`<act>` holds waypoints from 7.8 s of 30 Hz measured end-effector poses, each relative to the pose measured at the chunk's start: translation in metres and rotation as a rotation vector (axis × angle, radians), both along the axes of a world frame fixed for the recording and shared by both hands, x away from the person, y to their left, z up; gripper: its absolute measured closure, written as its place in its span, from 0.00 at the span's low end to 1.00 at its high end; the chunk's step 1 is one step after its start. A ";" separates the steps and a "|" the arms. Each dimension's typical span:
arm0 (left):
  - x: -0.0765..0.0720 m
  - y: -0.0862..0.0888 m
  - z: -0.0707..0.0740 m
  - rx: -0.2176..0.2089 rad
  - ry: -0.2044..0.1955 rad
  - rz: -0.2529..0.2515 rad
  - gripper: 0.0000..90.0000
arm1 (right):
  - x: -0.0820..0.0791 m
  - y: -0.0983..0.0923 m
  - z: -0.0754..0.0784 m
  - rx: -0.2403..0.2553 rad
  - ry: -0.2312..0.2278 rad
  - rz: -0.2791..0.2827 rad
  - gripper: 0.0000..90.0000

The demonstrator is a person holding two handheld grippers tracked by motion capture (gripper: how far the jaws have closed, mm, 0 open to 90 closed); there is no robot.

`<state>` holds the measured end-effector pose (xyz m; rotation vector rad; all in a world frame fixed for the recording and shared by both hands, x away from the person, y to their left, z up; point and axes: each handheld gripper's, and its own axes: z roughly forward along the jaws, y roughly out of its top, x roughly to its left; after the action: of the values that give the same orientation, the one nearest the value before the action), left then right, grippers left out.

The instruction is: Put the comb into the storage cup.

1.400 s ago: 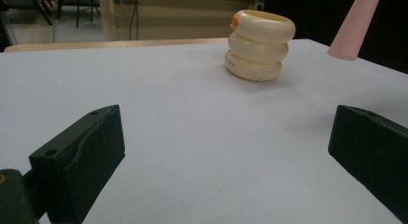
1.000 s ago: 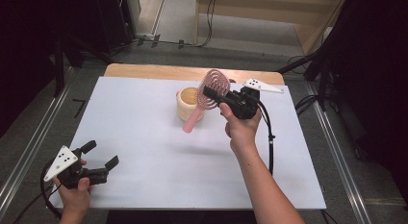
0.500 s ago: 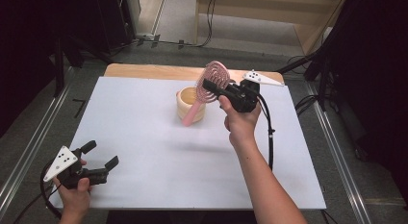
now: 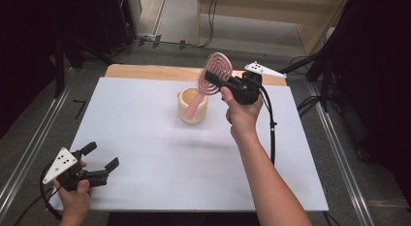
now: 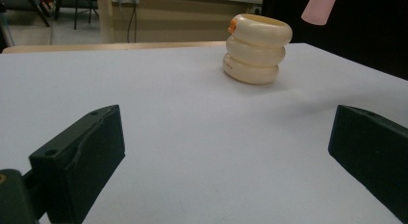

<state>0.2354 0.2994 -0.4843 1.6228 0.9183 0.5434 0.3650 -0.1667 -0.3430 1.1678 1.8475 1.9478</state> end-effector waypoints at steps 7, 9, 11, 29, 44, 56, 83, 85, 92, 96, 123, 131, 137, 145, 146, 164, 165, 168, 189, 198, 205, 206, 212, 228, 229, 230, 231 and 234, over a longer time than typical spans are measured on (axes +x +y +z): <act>0.000 0.000 0.000 -0.006 0.000 -0.001 0.00 | 0.007 -0.004 0.003 -0.003 0.000 -0.019 0.69; 0.000 0.000 0.000 -0.008 -0.001 -0.001 0.00 | 0.007 -0.004 0.004 0.000 0.002 -0.020 0.69; 0.000 0.000 0.000 -0.006 0.000 0.000 0.00 | 0.011 -0.005 0.005 0.001 -0.003 -0.028 0.69; 0.000 0.000 0.000 -0.005 -0.005 -0.002 0.00 | 0.026 -0.008 0.009 0.008 -0.003 -0.045 0.69; -0.001 0.000 0.000 0.000 -0.008 -0.005 0.00 | 0.039 -0.008 0.013 0.012 -0.001 -0.059 0.69; -0.001 0.000 0.000 -0.001 -0.008 -0.007 0.00 | 0.050 -0.013 0.016 -0.003 -0.004 -0.094 0.69; -0.001 0.000 0.000 -0.005 -0.010 -0.010 0.00 | 0.070 0.009 -0.014 -0.073 0.025 -0.119 0.69; -0.001 0.000 0.000 -0.005 -0.011 -0.010 0.00 | 0.070 0.009 -0.015 -0.077 0.027 -0.118 0.69; -0.001 0.001 0.000 -0.005 -0.012 -0.013 0.00 | 0.072 0.010 -0.031 -0.085 0.062 -0.129 0.69; -0.001 0.001 0.000 -0.004 -0.011 -0.012 0.00 | 0.073 0.012 -0.038 -0.088 0.071 -0.129 0.69; -0.001 0.000 0.000 -0.005 -0.010 -0.016 0.00 | 0.077 0.022 -0.068 -0.087 0.125 -0.132 0.69; 0.000 0.000 0.000 -0.005 -0.011 -0.015 0.00 | 0.078 0.022 -0.082 -0.068 0.159 -0.140 0.69; 0.000 0.000 0.000 -0.005 -0.010 -0.015 0.00 | 0.078 0.023 -0.088 -0.070 0.180 -0.154 0.69; -0.001 0.000 0.000 -0.006 -0.013 -0.014 0.00 | 0.081 0.016 -0.096 -0.034 0.218 -0.169 0.67; -0.001 0.000 0.000 -0.005 -0.012 -0.014 0.00 | 0.081 0.016 -0.096 -0.042 0.218 -0.176 0.65; 0.000 0.000 0.000 -0.002 -0.009 -0.017 0.00 | 0.068 0.007 -0.086 -0.153 0.144 -0.091 0.00; 0.000 0.000 0.000 0.000 -0.009 -0.017 0.00 | 0.067 0.008 -0.085 -0.165 0.140 -0.095 0.00; 0.000 -0.001 0.000 -0.001 -0.008 -0.016 0.00 | 0.060 0.008 -0.081 -0.226 0.116 -0.108 0.00; 0.000 -0.001 0.000 0.006 -0.010 -0.017 0.00 | 0.027 -0.016 -0.072 -0.268 0.058 -0.118 0.00; 0.000 -0.002 0.000 0.007 -0.010 -0.018 0.00 | 0.011 -0.026 -0.074 -0.278 0.034 -0.121 0.00; 0.000 -0.002 0.000 0.010 -0.011 -0.017 0.00 | -0.002 -0.036 -0.077 -0.277 0.020 -0.127 0.00; 0.000 -0.002 0.000 0.011 -0.011 -0.017 0.00 | -0.004 -0.038 -0.078 -0.274 0.019 -0.129 0.00; -0.001 -0.002 0.000 0.011 -0.012 -0.017 0.00 | -0.018 -0.046 -0.080 -0.274 -0.010 -0.146 0.00; -0.001 -0.003 0.000 0.015 -0.010 -0.015 0.00 | -0.053 -0.067 -0.084 -0.275 -0.026 -0.151 0.00; -0.001 -0.003 0.000 0.015 -0.011 -0.015 0.00 | -0.056 -0.069 -0.084 -0.273 -0.022 -0.151 0.00; -0.001 -0.003 0.000 0.014 -0.011 -0.016 0.00 | -0.058 -0.071 -0.085 -0.274 -0.025 -0.154 0.00; -0.001 -0.003 0.000 0.015 -0.011 -0.015 0.00 | -0.060 -0.072 -0.086 -0.273 -0.023 -0.156 0.00; -0.001 -0.003 0.000 0.016 -0.011 -0.015 0.00 | -0.065 -0.078 -0.089 -0.272 -0.021 -0.161 0.00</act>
<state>0.2345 0.2960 -0.4848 1.6384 0.8947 0.5504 0.2996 -0.2446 -0.4321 1.1634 1.8715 1.5612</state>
